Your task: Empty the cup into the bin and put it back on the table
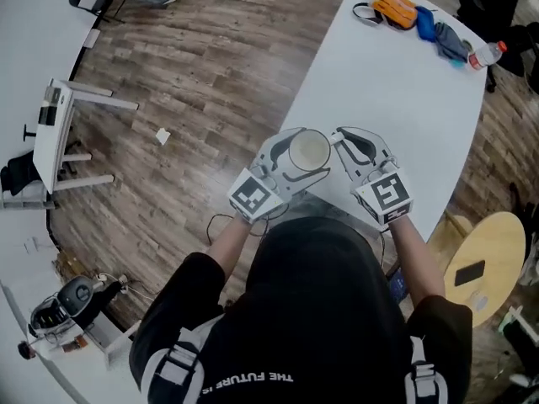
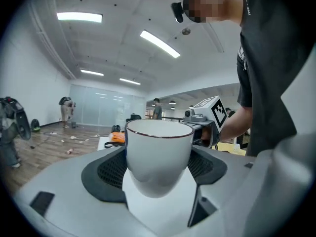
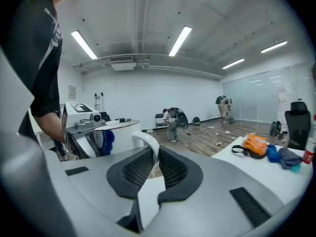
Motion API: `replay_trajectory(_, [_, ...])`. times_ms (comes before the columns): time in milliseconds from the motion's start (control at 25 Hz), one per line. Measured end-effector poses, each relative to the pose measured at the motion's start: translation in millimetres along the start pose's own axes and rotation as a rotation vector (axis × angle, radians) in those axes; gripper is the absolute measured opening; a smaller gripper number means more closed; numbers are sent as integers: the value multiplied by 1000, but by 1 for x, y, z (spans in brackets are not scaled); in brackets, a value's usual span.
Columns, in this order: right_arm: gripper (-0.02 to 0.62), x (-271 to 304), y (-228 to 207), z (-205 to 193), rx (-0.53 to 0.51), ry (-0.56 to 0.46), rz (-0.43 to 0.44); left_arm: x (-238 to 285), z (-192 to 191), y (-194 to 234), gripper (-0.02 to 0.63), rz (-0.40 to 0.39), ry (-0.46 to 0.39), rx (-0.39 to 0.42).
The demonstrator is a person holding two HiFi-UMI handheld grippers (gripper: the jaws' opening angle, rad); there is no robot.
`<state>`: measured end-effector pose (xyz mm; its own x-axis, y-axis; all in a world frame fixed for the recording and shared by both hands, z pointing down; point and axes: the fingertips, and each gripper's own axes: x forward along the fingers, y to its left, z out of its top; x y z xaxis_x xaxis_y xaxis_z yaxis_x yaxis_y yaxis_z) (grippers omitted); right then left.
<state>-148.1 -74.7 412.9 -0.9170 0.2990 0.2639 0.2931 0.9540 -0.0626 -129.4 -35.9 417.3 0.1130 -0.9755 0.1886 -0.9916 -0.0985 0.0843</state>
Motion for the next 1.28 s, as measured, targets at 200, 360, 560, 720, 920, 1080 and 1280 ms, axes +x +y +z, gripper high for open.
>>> replay_trajectory(200, [48,68,85,20,-85,26,221,-100,-12,25,368,234,-3,-84])
replay_trajectory(360, [48,102,135,29,-115,60,333,-154,-23,33,368,353,-20,-150])
replay_trajectory(560, [47,136,168,14,-181,182,400,-188,-52,43,368,441,0,-301])
replay_trajectory(720, [48,159,184,-12,-118,319,453,-206,-77,52,368,460,-47,-485])
replay_trajectory(920, [46,177,207,-58,19,556,486,-226,-116,53,368,467,-129,-755])
replay_trajectory(1080, [46,180,224,-99,101,720,494,-237,-152,45,368,470,-191,-915])
replay_trajectory(1280, [46,188,233,-133,211,845,478,-244,-183,50,368,458,-241,-1009])
